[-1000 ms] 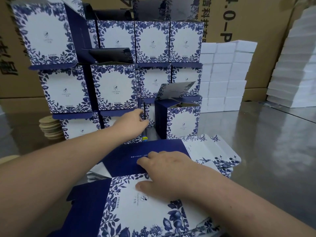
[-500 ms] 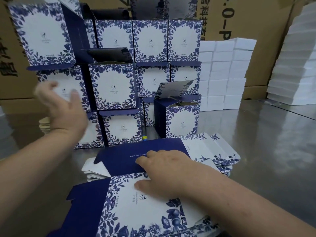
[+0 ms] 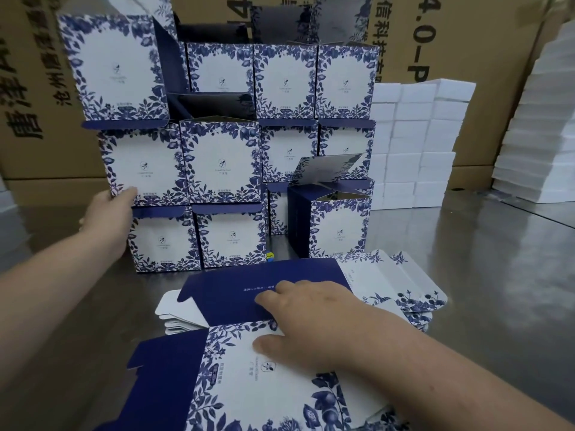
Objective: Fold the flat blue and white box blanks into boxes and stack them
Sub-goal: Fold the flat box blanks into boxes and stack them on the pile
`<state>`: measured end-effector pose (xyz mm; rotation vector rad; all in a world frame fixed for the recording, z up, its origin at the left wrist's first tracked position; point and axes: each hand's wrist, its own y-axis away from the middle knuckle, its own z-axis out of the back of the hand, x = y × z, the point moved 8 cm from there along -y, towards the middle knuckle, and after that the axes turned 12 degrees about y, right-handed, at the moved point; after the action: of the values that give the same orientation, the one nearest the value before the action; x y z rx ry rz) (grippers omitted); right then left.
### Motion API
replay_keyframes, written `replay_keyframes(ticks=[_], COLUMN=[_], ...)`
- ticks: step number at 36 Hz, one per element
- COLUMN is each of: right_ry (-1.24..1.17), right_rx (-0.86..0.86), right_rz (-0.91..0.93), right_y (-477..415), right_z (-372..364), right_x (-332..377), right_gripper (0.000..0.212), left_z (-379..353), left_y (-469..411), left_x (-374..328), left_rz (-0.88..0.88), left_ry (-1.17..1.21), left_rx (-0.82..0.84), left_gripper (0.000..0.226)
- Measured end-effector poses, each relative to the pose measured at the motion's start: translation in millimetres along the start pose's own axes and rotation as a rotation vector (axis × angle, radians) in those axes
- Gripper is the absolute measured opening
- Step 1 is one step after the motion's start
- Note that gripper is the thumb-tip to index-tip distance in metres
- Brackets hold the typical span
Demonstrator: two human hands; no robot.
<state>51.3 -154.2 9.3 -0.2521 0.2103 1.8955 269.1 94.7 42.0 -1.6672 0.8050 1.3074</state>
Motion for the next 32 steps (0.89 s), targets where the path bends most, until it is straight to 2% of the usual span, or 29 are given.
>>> replay_keyframes(ticks=[2,5,8,10,13,15,17,20,23,26,32], right_ry=[0.001,0.006,0.008,0.003,-0.029,-0.069,-0.097,-0.101,-0.099,-0.105,-0.144], right_rx=[0.000,0.001,-0.007,-0.013,-0.011,-0.001,0.009,0.030,0.067,0.101,0.171], right_rz=[0.002,0.006,0.006,0.004,0.005,0.000,-0.009,0.001,0.020,0.037,0.024], right_y=[0,1,1,2,3,4,6,10,12,11,13], right_z=[1,1,2,3,5,7,10,14,12,11,12], right_x=[0,1,1,1,-2,-5,-10,-12,-8,-8,-19], right_gripper=[0.054,0.055,0.055,0.056,0.057,0.056,0.055,0.044,0.031,0.034,0.034], left_z=[3,17,13,-2,-40,-66,-85,-96,-98,-96,-94], left_y=[2,19,56,87,143,182,211,234,253,258,270], left_x=[-5,-26,-64,-87,-103,-95,-73,-36,-8,-2,-6], left_rz=[-0.019,-0.085,-0.279,-0.421,-0.534,-0.491,-0.431,-0.375,-0.336,-0.286,-0.332], left_ry=[-0.062,-0.117,-0.132,-0.135,-0.166,-0.287,-0.472,-0.630,-0.510,-0.455,-0.814], left_rx=[-0.056,-0.260,-0.265,-0.121,0.288,0.584,0.800,0.912,0.997,1.057,1.320], left_gripper=[0.053,0.068,0.061,0.049,0.013,0.012,0.016,0.019,0.037,0.041,0.045])
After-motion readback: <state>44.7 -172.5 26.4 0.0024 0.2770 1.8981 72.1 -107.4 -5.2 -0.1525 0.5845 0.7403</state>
